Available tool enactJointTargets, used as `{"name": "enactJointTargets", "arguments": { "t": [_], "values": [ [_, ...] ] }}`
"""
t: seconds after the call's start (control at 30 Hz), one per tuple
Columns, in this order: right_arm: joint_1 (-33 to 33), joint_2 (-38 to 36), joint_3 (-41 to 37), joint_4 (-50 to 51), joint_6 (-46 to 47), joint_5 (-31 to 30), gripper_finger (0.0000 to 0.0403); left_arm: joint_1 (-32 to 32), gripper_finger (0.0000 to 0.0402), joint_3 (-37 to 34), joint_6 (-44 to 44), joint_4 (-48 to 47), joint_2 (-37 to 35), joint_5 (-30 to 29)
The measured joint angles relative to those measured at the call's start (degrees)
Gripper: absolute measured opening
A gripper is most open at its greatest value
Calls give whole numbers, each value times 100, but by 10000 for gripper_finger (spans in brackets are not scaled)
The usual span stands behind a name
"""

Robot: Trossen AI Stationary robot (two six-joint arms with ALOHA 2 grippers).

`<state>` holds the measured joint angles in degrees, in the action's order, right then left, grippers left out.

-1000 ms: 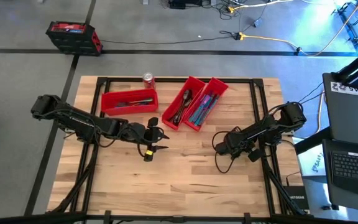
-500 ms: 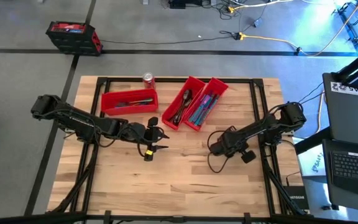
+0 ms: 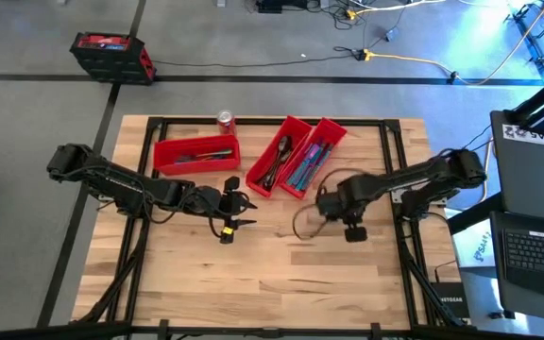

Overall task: Sort silverware
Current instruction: Put the black spoon into the middle red bin

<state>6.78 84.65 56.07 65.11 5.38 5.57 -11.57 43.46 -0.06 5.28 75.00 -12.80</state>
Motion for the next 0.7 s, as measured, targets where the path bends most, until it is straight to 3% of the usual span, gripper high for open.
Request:
{"name": "enactJointTargets", "arguments": {
  "t": [0.33, 0.7],
  "values": [
    [-507, -375, 541, -1207, 311, 284, 0, 145, 174, 0, -305, 113, 22, 9],
    [-546, -215, 1237, -1716, 21, -7, 0, 225, 174, 2, 145, 1578, 22, 122]
  ]
}}
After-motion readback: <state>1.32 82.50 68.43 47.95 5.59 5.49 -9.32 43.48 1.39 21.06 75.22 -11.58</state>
